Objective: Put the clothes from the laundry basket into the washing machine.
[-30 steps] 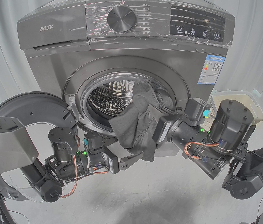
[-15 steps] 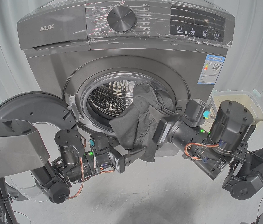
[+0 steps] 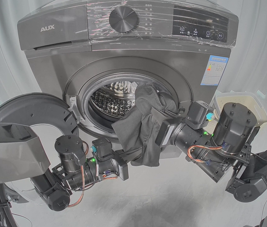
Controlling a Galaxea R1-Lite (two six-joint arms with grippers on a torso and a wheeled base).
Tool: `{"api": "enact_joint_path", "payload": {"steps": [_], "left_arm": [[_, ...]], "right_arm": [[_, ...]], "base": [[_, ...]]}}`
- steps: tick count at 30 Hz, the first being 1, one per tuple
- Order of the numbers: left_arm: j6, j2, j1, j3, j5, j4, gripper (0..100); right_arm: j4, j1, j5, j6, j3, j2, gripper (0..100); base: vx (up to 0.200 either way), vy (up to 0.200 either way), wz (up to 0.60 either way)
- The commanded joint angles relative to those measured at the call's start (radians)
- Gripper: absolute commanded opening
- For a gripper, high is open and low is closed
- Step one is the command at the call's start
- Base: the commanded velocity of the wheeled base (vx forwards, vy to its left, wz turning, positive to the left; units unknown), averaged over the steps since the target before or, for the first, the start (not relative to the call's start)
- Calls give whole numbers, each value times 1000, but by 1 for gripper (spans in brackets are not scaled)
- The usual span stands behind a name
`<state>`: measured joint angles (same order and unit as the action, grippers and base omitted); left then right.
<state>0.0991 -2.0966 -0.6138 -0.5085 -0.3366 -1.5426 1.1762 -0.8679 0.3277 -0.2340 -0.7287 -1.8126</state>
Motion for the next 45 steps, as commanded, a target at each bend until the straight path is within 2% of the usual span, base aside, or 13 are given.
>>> {"api": "enact_joint_path", "payload": {"steps": [1,5,9,12,16,27,28,35,39,45], "left_arm": [[-9,93,-30,90,1,-1,0],[-12,155,-53,153,1,-2,0],[-10,191,-53,159,-2,-2,0],[-6,193,-53,157,-2,-2,0],[-13,181,-53,160,-1,-1,0],[-10,181,-53,171,-1,-1,0],[-12,181,-53,173,-1,-1,0],[-6,193,-40,177,1,-2,0],[-4,196,-29,173,37,-2,0],[-4,205,16,166,54,-2,0]], "right_arm": [[0,6,-6,-4,9,-8,0],[0,6,-21,-7,17,-17,0],[0,-2,-21,-8,17,-34,0],[2,-2,-22,-11,15,-44,0],[59,-2,-32,-10,15,-73,0],[65,-2,-33,-10,17,-80,0],[65,-2,-33,-10,18,-80,100],[63,-2,-35,-8,81,-76,100],[56,3,-35,-7,112,-62,100],[46,20,-35,1,158,-27,100]], "base": [[0,0,0],[0,0,0],[0,0,0],[0,0,0],[0,0,0],[0,0,0],[0,0,0],[0,0,0],[0,0,0],[0,0,0]]}}
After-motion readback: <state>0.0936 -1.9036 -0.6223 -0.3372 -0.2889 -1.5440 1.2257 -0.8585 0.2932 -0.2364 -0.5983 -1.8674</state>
